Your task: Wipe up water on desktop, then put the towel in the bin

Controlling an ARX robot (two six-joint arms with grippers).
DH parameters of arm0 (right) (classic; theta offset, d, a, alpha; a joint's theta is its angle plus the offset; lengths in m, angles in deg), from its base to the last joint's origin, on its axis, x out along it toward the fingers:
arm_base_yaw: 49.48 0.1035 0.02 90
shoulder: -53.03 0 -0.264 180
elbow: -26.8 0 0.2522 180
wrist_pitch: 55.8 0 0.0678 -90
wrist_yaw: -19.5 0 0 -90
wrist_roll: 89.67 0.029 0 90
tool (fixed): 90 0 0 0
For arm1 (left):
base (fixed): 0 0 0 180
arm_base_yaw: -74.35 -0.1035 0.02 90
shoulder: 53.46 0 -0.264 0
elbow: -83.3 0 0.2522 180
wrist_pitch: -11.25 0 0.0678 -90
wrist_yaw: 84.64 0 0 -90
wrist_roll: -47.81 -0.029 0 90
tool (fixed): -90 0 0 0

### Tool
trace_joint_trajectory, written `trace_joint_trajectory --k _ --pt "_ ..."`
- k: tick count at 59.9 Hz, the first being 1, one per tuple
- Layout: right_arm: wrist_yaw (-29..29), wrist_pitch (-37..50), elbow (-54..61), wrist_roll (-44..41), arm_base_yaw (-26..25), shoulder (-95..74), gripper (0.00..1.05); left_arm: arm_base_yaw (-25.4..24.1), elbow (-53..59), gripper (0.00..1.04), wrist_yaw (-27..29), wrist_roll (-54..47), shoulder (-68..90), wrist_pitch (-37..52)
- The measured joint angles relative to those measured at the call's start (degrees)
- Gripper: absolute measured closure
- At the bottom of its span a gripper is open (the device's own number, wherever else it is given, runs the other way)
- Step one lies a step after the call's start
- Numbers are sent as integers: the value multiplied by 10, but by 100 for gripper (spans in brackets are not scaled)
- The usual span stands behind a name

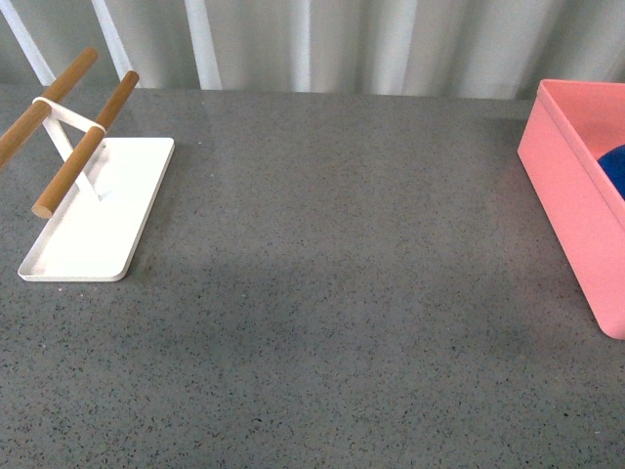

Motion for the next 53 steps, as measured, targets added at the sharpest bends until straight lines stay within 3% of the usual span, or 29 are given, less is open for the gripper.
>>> trace_joint_trajectory --k 6,53 --pt "0 0 0 1 0 0 5 0 0 7 0 0 0 0" --pt "0 0 0 0 0 0 7 0 0 7 0 0 0 0"
